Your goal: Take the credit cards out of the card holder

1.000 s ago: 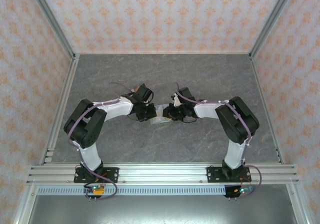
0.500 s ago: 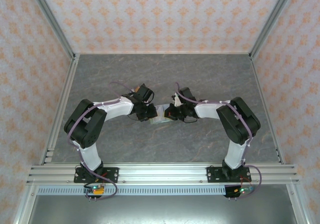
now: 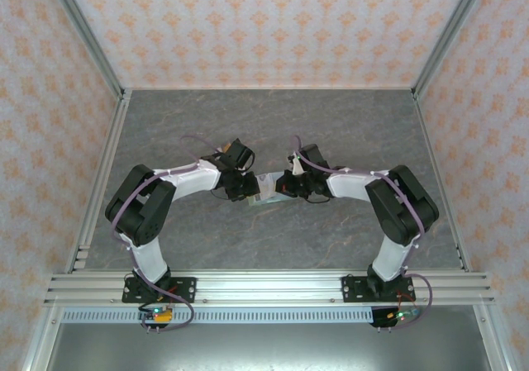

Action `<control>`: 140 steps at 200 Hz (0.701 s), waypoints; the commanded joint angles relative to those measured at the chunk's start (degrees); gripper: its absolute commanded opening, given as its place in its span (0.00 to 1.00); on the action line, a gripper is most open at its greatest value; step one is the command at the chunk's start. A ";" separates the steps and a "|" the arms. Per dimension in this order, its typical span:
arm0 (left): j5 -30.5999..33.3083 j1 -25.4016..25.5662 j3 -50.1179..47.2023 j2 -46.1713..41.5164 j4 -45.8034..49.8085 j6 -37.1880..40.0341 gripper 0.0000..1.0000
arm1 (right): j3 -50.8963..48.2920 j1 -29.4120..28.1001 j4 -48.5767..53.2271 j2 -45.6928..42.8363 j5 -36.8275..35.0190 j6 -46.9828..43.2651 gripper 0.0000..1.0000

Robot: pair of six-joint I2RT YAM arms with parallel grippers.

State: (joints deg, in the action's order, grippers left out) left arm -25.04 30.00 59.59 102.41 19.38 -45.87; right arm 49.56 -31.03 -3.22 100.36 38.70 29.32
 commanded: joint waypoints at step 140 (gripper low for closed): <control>-0.86 0.28 4.39 4.08 0.73 0.95 0.10 | -0.19 0.28 -2.34 1.91 -1.15 3.69 0.13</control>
State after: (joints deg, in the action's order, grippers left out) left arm -26.74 30.00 63.29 105.32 19.20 -44.97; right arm 48.95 -31.03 -3.75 100.71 37.30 31.09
